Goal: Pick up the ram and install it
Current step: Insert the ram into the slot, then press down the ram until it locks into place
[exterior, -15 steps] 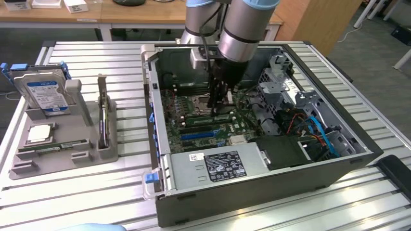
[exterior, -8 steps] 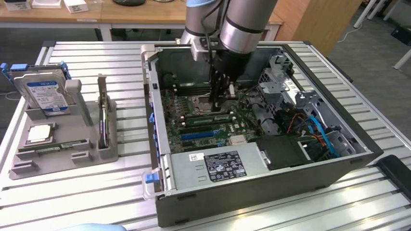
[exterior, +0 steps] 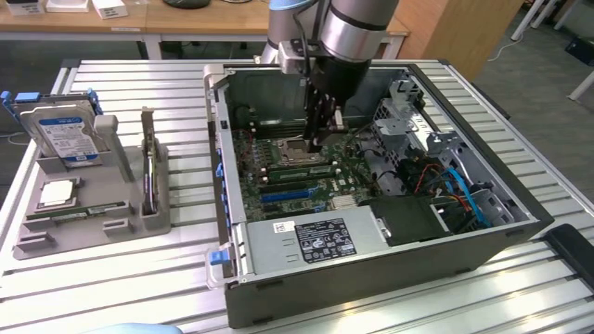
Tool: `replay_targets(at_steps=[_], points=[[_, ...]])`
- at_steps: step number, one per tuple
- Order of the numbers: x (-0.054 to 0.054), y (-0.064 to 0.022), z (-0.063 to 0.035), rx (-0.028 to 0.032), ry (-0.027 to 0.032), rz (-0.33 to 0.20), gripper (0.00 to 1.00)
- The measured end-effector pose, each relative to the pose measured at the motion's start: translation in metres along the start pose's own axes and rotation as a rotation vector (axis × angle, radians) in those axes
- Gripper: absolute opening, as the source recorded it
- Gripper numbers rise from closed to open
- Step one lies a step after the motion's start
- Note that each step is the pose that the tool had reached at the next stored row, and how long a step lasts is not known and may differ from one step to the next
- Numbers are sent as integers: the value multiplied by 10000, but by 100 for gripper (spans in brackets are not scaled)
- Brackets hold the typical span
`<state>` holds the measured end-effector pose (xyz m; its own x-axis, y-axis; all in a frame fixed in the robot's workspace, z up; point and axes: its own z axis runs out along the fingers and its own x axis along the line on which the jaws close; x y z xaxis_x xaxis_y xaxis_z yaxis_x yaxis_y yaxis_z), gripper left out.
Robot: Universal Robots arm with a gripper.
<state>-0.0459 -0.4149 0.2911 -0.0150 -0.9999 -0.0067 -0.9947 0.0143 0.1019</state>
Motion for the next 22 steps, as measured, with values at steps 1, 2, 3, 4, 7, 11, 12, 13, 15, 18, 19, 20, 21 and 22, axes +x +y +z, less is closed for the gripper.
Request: replay_targets(at_steps=[1,2,3,4,7,11,12,13,15,18,19,20,21,22], points=[[0,3,-24,0,0,0,38],[0,4,-41,0,0,0,38],[0,5,-52,-1,1,0,38],[-1,5,-54,0,-2,-1,38],[-1,5,-55,-11,-2,-2,38],[0,5,-56,-12,-1,0,38],[0,5,-56,-12,0,0,38],[-1,5,-56,-12,-1,0,38],[0,5,-56,-12,-1,0,38],[-1,5,-56,-12,-1,0,38],[-1,5,-56,-12,-1,0,38],[-1,5,-56,-12,0,0,38],[-1,5,-56,-12,-1,0,38],[-1,5,-56,-12,0,0,36]])
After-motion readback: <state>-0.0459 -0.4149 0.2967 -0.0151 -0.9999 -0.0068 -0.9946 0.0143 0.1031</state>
